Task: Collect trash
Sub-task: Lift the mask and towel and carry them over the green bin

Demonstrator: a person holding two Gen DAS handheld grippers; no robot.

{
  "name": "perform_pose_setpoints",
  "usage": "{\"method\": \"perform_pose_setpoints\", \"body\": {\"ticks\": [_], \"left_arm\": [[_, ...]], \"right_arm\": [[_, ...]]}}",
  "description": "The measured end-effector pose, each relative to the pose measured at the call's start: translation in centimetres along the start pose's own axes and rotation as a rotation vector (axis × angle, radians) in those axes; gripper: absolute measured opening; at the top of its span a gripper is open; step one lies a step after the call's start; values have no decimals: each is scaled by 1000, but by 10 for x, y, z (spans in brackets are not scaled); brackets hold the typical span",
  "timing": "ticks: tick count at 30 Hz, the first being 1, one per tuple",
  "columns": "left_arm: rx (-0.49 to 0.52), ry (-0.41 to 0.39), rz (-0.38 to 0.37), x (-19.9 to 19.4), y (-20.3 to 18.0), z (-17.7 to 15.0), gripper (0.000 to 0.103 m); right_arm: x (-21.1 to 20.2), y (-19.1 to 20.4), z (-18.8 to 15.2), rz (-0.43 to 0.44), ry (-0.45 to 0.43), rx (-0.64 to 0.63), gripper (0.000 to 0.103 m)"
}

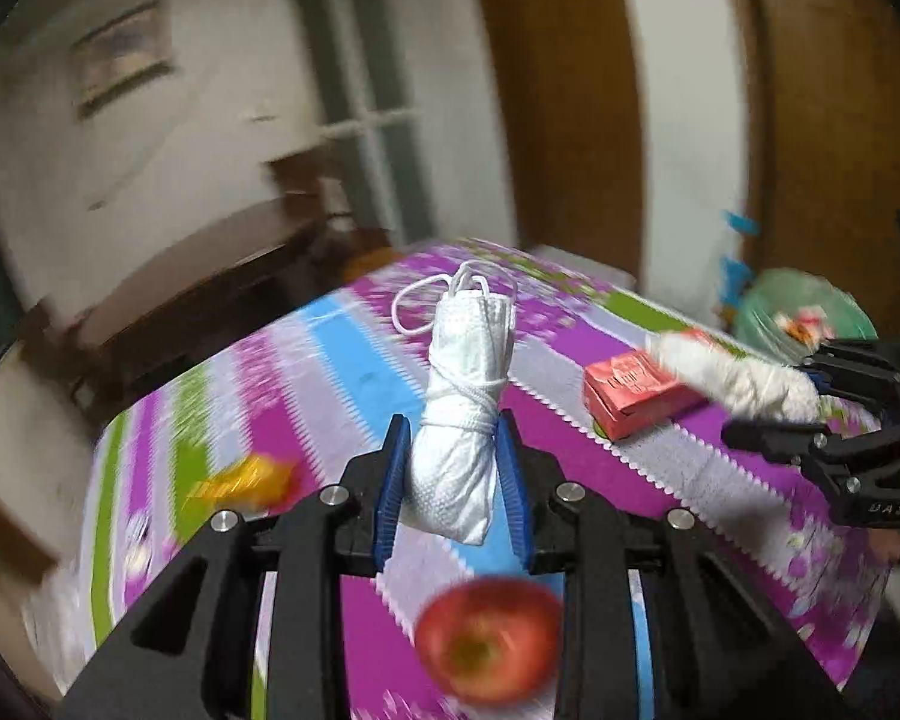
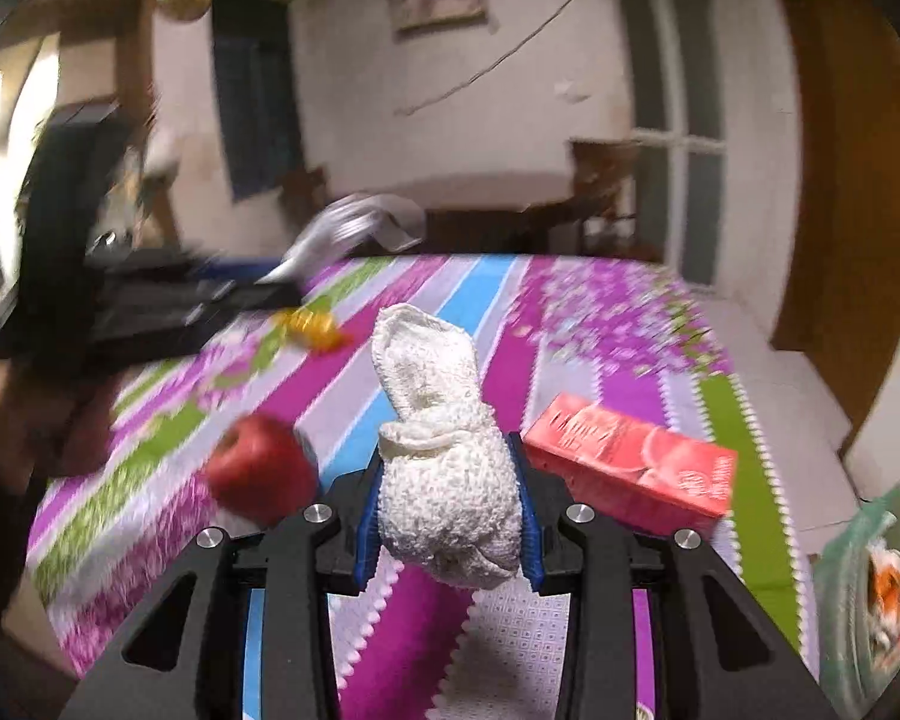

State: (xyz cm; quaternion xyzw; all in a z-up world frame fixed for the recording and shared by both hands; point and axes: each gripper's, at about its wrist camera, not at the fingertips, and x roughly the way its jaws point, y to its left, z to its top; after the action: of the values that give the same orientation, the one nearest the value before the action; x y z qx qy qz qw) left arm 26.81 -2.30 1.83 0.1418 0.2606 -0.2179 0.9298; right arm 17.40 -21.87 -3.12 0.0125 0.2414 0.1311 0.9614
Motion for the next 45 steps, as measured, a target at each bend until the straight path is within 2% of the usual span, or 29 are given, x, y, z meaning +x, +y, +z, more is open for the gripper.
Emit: {"method": "perform_pose_setpoints", "body": {"ticks": [3,6,9,16,22,29,34,45], "left_arm": [[-82,-51,95,-29,-14,-16,29],[-161,-98,136,-51,-28,-24,30],[-197,-140,183,-70,-48,-29,30],[-280,-175,195,-93,-63,-42,30],[-303,-185,200,-99,-71,-40,30],[-280,-194,138,-86,-96,-22,30],[-252,-180,41,-58,-130,5,30],[-146,-105,-187,26,-245,67,30]], "right_arm": [[-19,15,3,-55,-56,-13,37],[-34,32,2,-85,-80,-45,37],[-47,39,0,-96,-98,-37,37],[-96,56,-4,-92,-143,-67,37],[-125,56,-7,-80,-148,-51,37],[-149,20,-3,-154,-142,-17,37],[-171,-31,-5,-247,-128,35,37],[-221,-192,-24,-475,-40,180,38]]}}
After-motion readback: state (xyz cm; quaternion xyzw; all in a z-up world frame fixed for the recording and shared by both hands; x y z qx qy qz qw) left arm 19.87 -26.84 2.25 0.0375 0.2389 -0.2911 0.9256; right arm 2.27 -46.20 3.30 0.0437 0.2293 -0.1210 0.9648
